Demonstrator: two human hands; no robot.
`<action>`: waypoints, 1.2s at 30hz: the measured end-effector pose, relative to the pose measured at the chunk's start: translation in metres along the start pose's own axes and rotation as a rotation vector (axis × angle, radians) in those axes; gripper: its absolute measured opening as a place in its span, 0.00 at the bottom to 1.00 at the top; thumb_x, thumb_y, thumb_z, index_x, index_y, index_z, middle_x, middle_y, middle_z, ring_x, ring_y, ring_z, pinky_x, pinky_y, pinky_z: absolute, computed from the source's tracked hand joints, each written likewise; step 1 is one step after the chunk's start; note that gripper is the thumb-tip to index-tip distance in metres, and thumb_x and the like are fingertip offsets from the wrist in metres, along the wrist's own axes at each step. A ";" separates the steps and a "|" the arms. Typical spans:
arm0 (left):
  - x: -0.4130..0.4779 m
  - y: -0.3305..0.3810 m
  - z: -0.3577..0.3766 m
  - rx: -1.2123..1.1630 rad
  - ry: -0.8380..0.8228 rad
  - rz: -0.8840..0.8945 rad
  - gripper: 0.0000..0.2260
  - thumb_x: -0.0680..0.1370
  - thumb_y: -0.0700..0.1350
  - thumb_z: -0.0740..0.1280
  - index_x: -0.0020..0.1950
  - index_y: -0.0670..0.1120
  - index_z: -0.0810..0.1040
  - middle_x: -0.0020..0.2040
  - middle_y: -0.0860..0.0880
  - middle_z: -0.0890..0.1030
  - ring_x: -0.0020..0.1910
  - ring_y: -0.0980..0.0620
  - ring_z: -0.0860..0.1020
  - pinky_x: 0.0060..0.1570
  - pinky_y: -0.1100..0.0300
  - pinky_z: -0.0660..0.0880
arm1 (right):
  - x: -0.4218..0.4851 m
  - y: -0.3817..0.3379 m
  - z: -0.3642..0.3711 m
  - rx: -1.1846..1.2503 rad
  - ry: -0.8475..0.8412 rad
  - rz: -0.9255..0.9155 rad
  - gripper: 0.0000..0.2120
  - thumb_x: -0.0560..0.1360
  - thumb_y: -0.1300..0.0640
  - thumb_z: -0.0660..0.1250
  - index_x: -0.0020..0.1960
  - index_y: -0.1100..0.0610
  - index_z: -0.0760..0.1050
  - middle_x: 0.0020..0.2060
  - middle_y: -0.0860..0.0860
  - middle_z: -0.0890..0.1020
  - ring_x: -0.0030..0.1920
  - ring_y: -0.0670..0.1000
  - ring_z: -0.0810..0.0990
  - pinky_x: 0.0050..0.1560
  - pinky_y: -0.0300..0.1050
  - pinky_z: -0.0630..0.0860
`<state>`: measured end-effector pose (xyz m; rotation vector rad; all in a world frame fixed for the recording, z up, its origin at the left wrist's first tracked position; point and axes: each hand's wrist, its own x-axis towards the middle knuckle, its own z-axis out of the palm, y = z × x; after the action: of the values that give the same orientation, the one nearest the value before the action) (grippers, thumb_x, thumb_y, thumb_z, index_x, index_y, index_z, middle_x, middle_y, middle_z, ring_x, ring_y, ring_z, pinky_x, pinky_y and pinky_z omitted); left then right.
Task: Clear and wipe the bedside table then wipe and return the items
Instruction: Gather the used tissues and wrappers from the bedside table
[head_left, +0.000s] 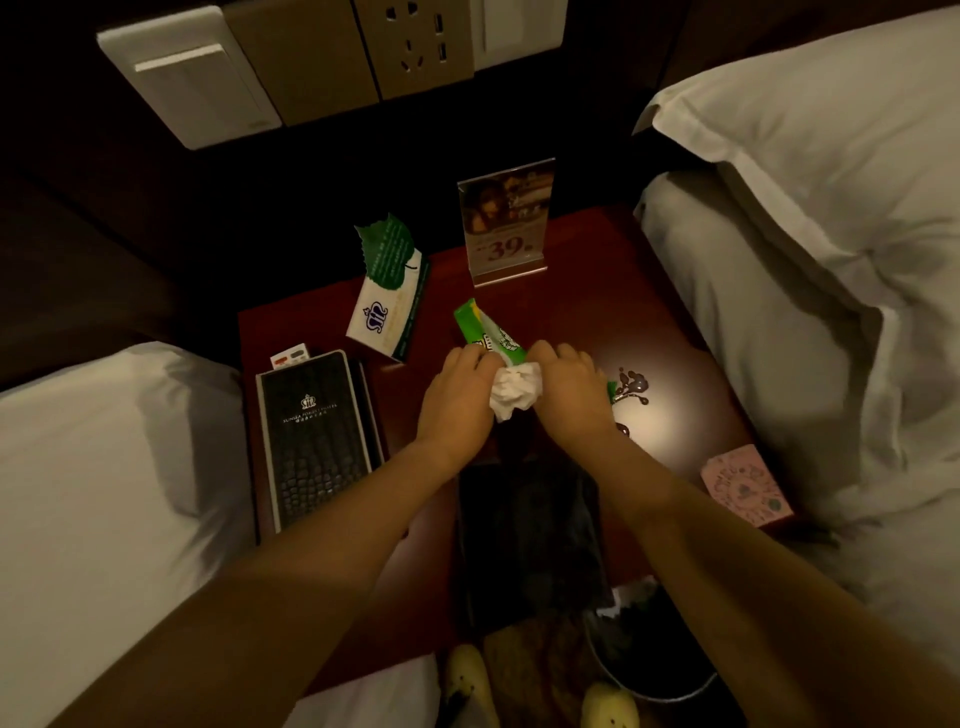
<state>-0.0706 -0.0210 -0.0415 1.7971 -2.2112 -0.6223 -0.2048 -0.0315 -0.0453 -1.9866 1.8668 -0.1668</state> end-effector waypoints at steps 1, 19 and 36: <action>-0.003 0.007 -0.003 -0.019 0.013 -0.007 0.14 0.72 0.38 0.68 0.57 0.41 0.75 0.57 0.41 0.75 0.56 0.43 0.71 0.48 0.48 0.72 | -0.005 0.002 -0.006 0.065 0.004 -0.001 0.13 0.76 0.60 0.61 0.59 0.60 0.69 0.56 0.61 0.75 0.57 0.61 0.73 0.53 0.53 0.70; -0.138 0.180 0.091 -0.354 -0.043 -0.115 0.21 0.72 0.41 0.69 0.64 0.41 0.71 0.60 0.41 0.74 0.60 0.44 0.71 0.57 0.53 0.71 | -0.216 0.141 -0.024 0.461 0.164 0.153 0.05 0.72 0.70 0.65 0.48 0.66 0.76 0.44 0.61 0.80 0.46 0.60 0.79 0.46 0.39 0.70; -0.184 0.169 0.266 -0.341 -0.371 -0.501 0.15 0.76 0.47 0.65 0.61 0.44 0.74 0.60 0.44 0.77 0.59 0.47 0.75 0.57 0.60 0.70 | -0.271 0.239 0.100 0.411 -0.258 0.327 0.15 0.73 0.68 0.61 0.60 0.62 0.71 0.58 0.60 0.73 0.55 0.59 0.74 0.52 0.46 0.70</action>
<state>-0.2916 0.2336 -0.1831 2.1780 -1.6798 -1.4392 -0.4170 0.2487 -0.1735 -1.3458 1.7867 -0.1733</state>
